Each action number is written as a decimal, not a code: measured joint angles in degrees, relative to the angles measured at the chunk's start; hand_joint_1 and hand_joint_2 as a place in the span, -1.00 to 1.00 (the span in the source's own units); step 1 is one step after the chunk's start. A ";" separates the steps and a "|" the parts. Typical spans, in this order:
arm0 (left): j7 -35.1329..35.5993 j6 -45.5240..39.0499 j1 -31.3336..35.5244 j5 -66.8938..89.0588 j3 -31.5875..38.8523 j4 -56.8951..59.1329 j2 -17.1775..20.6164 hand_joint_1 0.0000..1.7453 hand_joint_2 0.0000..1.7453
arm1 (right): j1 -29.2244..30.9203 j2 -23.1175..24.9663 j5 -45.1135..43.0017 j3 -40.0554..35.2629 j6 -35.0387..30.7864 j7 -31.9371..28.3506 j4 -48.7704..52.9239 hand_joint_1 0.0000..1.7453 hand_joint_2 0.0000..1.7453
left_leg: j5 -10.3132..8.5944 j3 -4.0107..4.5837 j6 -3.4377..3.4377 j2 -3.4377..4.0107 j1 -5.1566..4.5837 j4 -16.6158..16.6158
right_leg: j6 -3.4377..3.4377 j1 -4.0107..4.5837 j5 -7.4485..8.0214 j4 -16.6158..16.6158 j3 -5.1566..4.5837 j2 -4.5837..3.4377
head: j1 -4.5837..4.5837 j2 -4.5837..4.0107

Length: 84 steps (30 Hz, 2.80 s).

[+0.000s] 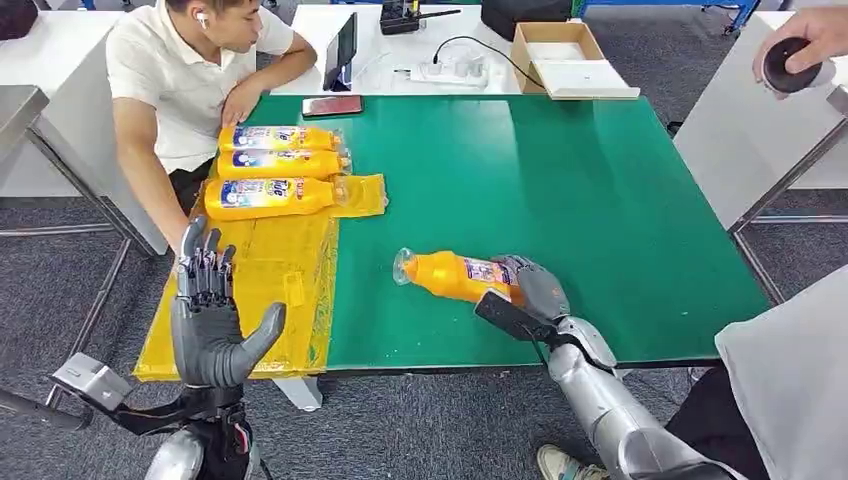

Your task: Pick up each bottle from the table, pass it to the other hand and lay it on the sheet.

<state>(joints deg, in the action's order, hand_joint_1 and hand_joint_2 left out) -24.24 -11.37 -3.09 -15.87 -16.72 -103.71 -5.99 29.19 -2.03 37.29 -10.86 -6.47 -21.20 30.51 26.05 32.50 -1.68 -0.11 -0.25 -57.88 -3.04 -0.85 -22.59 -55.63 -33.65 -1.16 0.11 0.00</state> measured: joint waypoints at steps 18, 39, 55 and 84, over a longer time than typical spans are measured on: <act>0.15 -0.74 0.38 -0.35 0.00 1.09 0.00 -1.00 1.00 | -2.35 0.63 -3.83 0.13 0.22 -2.43 3.71 1.00 1.00 | -0.02 0.16 0.00 -0.02 0.03 0.00 | 0.05 0.03 0.03 -0.01 -0.09 0.02 | 0.00 0.00; 7.32 -0.09 -0.26 2.71 -10.56 18.01 -0.33 -1.00 1.00 | -15.28 5.11 -18.45 -7.17 -2.73 -7.34 36.57 1.00 1.00 | -0.10 1.00 -0.06 -0.33 0.00 0.00 | -0.04 -0.05 -0.04 -0.06 -0.74 0.25 | 0.00 -0.02; 4.98 -3.01 0.46 2.80 -11.85 18.53 -1.29 -1.00 1.00 | -15.24 7.27 -16.44 -14.18 -1.81 -7.30 33.70 1.00 1.00 | -0.11 1.04 -0.06 -0.36 0.01 0.00 | -0.04 -0.04 -0.04 -0.08 -0.75 0.28 | -0.02 0.00; 3.87 -4.33 1.49 -3.06 -10.95 18.03 -2.97 1.00 1.00 | -14.90 11.26 -18.80 -24.59 -4.00 -9.46 27.82 -0.28 1.00 | -0.11 1.07 -0.06 -0.38 0.02 0.00 | -0.02 -0.04 -0.05 -0.08 -0.81 0.31 | 0.02 -0.02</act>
<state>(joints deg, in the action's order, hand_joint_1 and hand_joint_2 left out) -20.37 -15.69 -1.60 -18.93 -27.67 -85.68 -8.96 14.29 9.22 18.49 -35.45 -10.47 -30.67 58.34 25.94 33.58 -1.73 -0.49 -0.23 -57.88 -3.06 -0.89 -22.64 -55.71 -34.46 -0.85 0.13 -0.02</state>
